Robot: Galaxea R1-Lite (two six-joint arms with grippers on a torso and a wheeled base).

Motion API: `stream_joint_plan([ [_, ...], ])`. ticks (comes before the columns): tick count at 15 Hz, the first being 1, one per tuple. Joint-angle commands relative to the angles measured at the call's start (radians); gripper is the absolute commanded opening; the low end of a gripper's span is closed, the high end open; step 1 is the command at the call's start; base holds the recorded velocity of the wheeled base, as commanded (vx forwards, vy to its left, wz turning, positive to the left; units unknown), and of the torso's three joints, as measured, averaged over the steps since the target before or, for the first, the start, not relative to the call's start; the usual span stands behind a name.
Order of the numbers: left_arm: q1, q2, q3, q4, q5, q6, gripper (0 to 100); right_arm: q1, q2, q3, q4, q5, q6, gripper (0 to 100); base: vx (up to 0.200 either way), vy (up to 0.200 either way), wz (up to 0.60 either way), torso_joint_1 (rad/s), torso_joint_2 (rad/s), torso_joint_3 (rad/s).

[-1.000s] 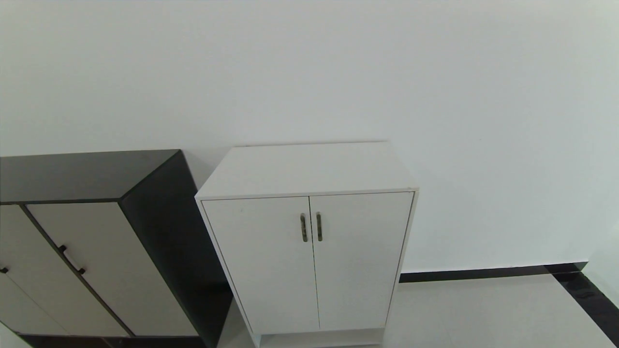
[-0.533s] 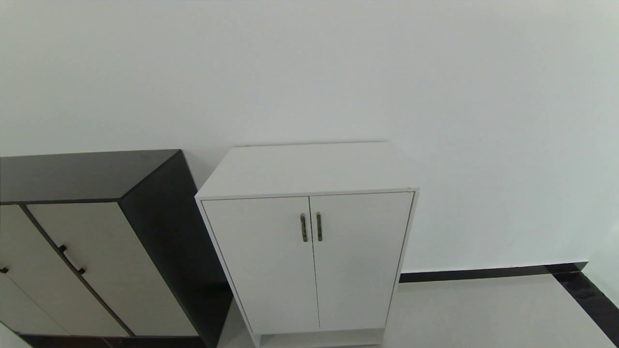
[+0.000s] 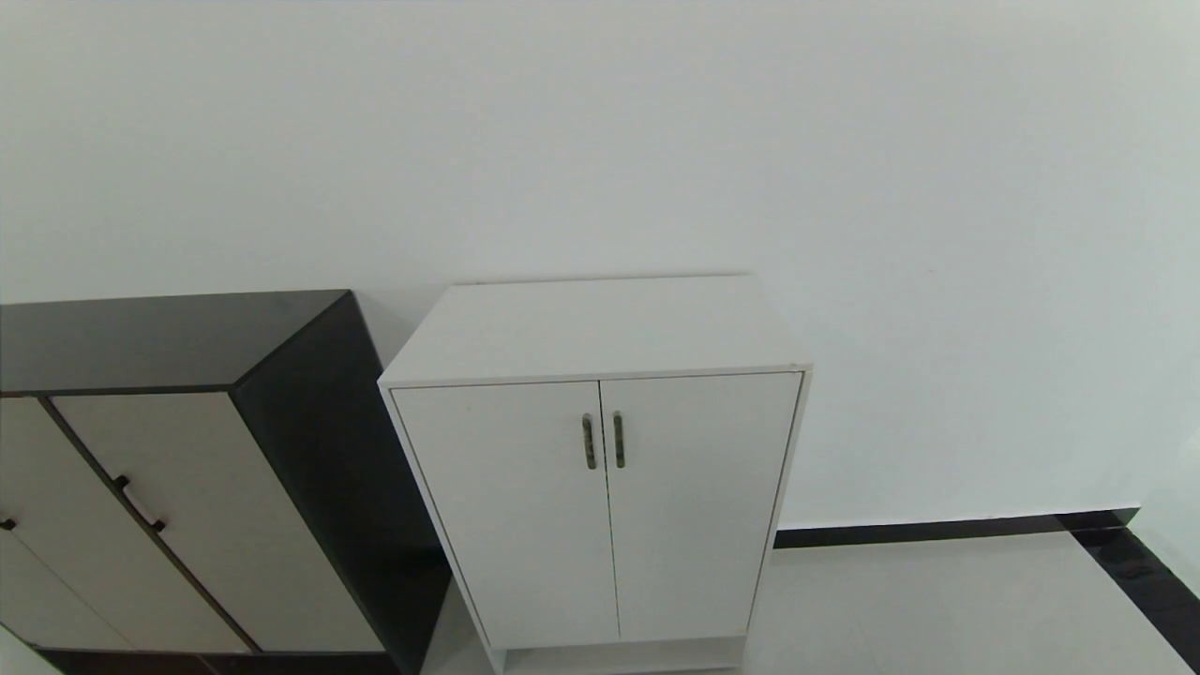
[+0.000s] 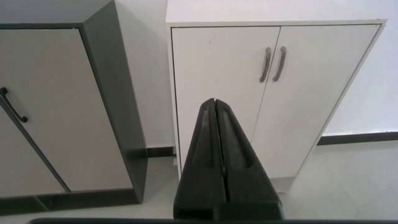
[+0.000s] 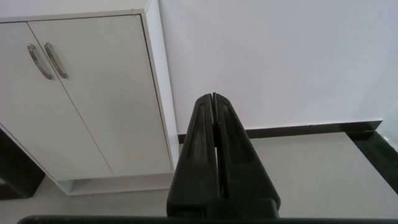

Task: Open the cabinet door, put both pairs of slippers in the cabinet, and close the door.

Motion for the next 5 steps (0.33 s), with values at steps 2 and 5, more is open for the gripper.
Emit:
stream_joint_plan([
  [2, 0.000, 0.000, 0.000, 0.000, 0.000, 0.000, 0, 0.000, 0.003, 0.000, 0.000, 0.000, 0.004, 0, 0.000, 0.000, 0.00, 0.000, 0.00, 0.000],
  [5, 0.000, 0.000, 0.000, 0.000, 0.000, 0.000, 0, 0.000, 0.003, 0.000, 0.000, 0.000, -0.001, 0, 0.000, 0.000, 0.00, 0.000, 0.00, 0.000],
])
